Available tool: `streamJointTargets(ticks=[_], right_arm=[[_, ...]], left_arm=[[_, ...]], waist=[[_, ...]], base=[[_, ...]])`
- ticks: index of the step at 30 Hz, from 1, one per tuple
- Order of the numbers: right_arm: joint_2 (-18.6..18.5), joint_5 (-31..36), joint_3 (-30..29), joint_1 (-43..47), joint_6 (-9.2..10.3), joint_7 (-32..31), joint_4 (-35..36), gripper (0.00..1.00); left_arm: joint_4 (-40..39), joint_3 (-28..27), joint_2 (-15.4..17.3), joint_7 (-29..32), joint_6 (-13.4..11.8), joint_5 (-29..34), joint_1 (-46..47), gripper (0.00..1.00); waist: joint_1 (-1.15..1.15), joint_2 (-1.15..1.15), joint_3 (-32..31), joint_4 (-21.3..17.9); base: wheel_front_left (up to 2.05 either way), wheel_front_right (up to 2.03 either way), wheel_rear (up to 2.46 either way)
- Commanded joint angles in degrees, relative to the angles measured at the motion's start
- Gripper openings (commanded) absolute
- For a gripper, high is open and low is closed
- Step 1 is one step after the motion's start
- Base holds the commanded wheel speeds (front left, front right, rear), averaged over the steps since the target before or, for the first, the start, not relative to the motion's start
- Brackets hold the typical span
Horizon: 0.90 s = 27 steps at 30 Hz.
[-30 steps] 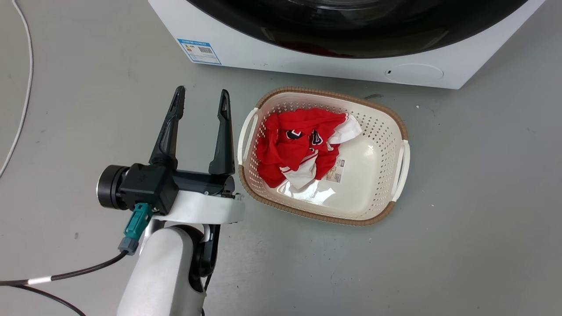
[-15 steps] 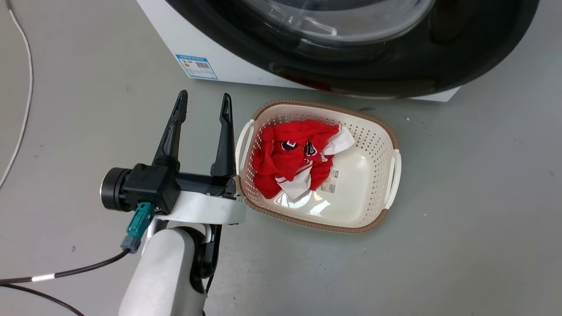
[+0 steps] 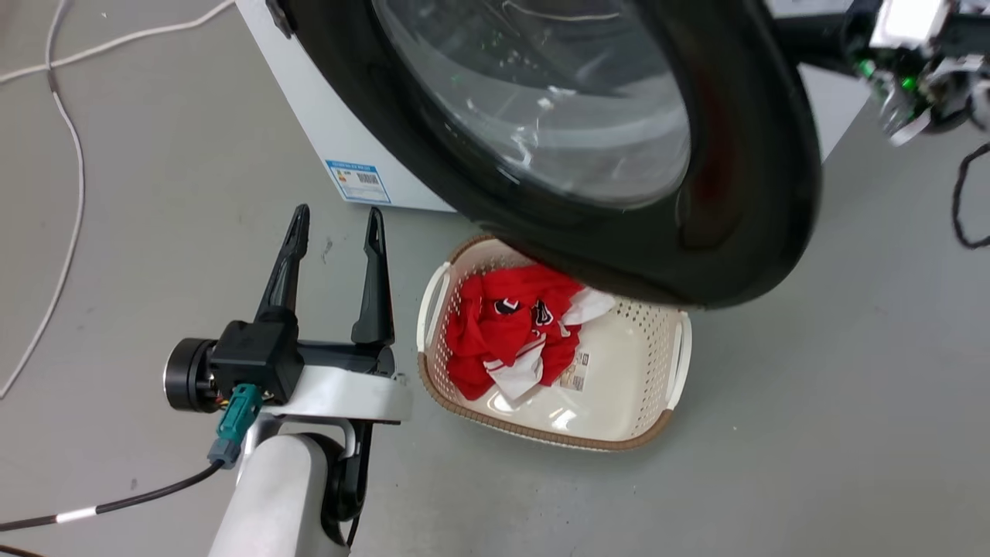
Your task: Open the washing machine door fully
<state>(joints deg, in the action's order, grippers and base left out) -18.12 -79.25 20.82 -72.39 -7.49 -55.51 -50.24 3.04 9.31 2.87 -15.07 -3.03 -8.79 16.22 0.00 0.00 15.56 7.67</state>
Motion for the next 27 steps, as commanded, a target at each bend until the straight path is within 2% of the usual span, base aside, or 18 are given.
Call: streamJointTargets(ticks=[1,13,27], right_arm=[[1.01,-0.42,0.11,2.04,0.00,-0.23,0.70,0.00],[5.98,-2.72,0.89,14.67,-0.01,-1.30,8.57,0.00],[10.64,-3.60,1.16,22.02,0.00,-0.49,13.80,0.00]], left_arm=[[0.17,-0.19,0.01,-0.15,0.42,0.41,-0.95,1.00],[2.57,-1.30,0.02,-0.15,2.63,3.69,-4.57,1.00],[3.06,-0.97,0.01,-0.15,3.72,4.27,-6.15,1.00]], waist=[[0.00,0.00,-1.43,-0.07],[0.00,0.00,-7.31,0.26],[0.00,0.00,-9.10,0.87]], base=[[0.00,0.00,0.00],[0.00,0.00,0.00],[0.00,0.00,0.00]])
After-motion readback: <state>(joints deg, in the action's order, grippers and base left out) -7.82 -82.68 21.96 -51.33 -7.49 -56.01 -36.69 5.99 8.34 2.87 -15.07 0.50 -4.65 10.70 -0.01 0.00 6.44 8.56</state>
